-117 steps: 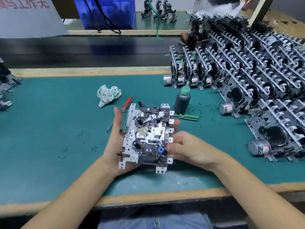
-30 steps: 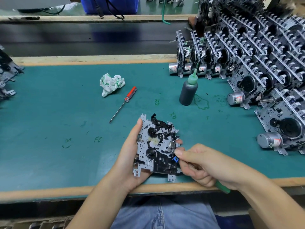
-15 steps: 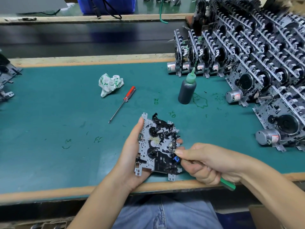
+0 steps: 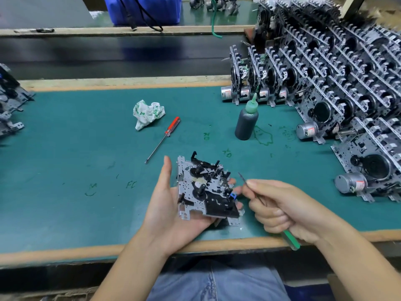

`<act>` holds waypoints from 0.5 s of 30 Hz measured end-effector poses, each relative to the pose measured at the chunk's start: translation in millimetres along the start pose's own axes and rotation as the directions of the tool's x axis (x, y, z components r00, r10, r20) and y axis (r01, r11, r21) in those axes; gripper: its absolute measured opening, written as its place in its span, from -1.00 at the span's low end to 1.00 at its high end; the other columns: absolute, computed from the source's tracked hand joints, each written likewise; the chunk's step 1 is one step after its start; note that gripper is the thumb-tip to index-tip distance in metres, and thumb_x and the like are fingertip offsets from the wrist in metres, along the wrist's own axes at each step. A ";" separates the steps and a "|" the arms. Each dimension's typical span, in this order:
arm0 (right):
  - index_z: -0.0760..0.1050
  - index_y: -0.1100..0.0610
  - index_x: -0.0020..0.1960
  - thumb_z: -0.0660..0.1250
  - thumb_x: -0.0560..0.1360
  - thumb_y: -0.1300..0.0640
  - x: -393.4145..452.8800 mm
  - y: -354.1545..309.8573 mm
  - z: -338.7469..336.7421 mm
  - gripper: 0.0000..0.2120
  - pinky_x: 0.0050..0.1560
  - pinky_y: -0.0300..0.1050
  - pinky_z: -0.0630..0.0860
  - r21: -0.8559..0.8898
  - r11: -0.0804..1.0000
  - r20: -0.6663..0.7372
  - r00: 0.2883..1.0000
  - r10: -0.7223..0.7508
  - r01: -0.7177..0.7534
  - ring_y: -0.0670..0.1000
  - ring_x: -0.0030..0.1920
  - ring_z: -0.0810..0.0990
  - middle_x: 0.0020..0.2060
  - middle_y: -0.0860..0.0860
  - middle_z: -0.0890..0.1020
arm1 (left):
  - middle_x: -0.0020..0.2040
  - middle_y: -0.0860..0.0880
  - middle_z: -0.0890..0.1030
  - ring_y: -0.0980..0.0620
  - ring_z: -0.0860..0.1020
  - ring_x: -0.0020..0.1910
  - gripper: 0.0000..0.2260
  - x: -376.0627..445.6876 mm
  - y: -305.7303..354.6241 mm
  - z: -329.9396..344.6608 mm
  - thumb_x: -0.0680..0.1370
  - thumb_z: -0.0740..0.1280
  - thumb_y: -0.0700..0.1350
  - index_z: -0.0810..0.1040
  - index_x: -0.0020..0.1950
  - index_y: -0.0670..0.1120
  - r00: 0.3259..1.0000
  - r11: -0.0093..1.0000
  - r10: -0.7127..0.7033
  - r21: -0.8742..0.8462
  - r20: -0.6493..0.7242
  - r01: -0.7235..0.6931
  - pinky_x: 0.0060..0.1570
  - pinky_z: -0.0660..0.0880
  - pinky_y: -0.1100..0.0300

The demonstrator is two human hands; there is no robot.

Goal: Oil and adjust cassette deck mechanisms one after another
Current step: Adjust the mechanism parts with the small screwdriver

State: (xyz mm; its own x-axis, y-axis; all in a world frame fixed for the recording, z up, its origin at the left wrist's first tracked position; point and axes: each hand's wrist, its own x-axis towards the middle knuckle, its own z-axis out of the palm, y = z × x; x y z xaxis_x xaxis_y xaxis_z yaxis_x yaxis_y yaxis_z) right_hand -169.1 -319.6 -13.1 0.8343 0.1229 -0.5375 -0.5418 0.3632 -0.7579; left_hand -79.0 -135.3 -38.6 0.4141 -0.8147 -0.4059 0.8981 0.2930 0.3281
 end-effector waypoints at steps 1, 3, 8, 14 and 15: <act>0.40 0.12 -0.27 0.20 0.48 0.00 0.0 0.8 -1.1 -0.77 -0.64 -0.42 0.09 -0.015 0.999 -0.045 0.998 -0.033 0.033 -0.14 -0.63 0.10 -0.57 -0.03 0.23 | 0.35 -0.35 0.41 -0.32 0.42 0.31 -0.14 0.0 -0.4 -0.2 0.43 0.11 0.43 0.45 0.30 -0.33 1.000 1.000 -0.005 -0.029 0.005 0.005 0.34 0.28 -0.24; 0.39 0.13 -0.25 0.19 0.50 0.01 1.5 1.7 -3.6 -0.77 -0.63 -0.37 0.12 -0.091 0.992 -0.133 0.986 -0.097 0.085 -0.11 -0.60 0.15 -0.52 0.00 0.29 | 0.34 -0.38 0.40 -0.38 0.42 0.29 -0.12 0.2 0.0 0.1 0.42 0.12 0.44 0.44 0.31 -0.34 1.000 0.997 -0.005 -0.072 0.020 0.007 0.33 0.23 -0.27; 0.45 0.08 -0.27 0.17 0.60 0.09 12.0 4.3 -7.3 -0.72 -0.48 -0.20 0.21 -0.769 0.631 -0.304 0.808 -0.505 0.105 -0.11 -0.56 0.26 -0.57 -0.06 0.35 | 0.33 -0.41 0.39 -0.43 0.42 0.27 -0.12 -0.3 1.7 0.9 0.43 0.13 0.42 0.42 0.30 -0.37 0.997 0.991 -0.026 -0.126 0.077 0.036 0.26 0.31 -0.34; 0.56 0.02 -0.10 0.26 0.52 -0.01 28.4 0.5 -1.1 -0.85 -0.25 -0.09 0.34 -0.983 0.145 -0.182 0.527 -0.830 -0.111 0.03 -0.13 0.51 -0.23 -0.07 0.56 | 0.34 -0.33 0.43 -0.36 0.42 0.30 -0.18 1.5 -2.7 -7.7 0.45 0.07 0.42 0.47 0.32 -0.28 0.996 0.999 -0.045 -0.020 0.081 0.047 0.30 0.31 -0.26; 0.55 0.02 -0.06 0.31 0.50 0.03 32.9 -4.6 -1.3 -0.92 -0.21 -0.06 0.39 -0.973 0.231 -0.205 0.450 -0.869 0.004 0.02 -0.12 0.49 -0.20 -0.08 0.53 | 0.32 -0.33 0.46 -0.36 0.45 0.27 -0.21 2.8 -3.6 -8.5 0.47 0.07 0.40 0.50 0.29 -0.26 0.998 1.000 -0.031 -0.003 0.057 0.031 0.27 0.34 -0.24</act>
State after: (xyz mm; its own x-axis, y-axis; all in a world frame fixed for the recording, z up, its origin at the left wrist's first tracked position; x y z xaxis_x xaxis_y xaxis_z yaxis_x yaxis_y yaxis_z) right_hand -139.3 -318.4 -27.8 0.8254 -0.4496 0.3415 -0.2213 -0.8141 -0.5369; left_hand -79.8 -134.4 -48.2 0.3770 -0.8504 -0.3670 0.9110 0.2689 0.3128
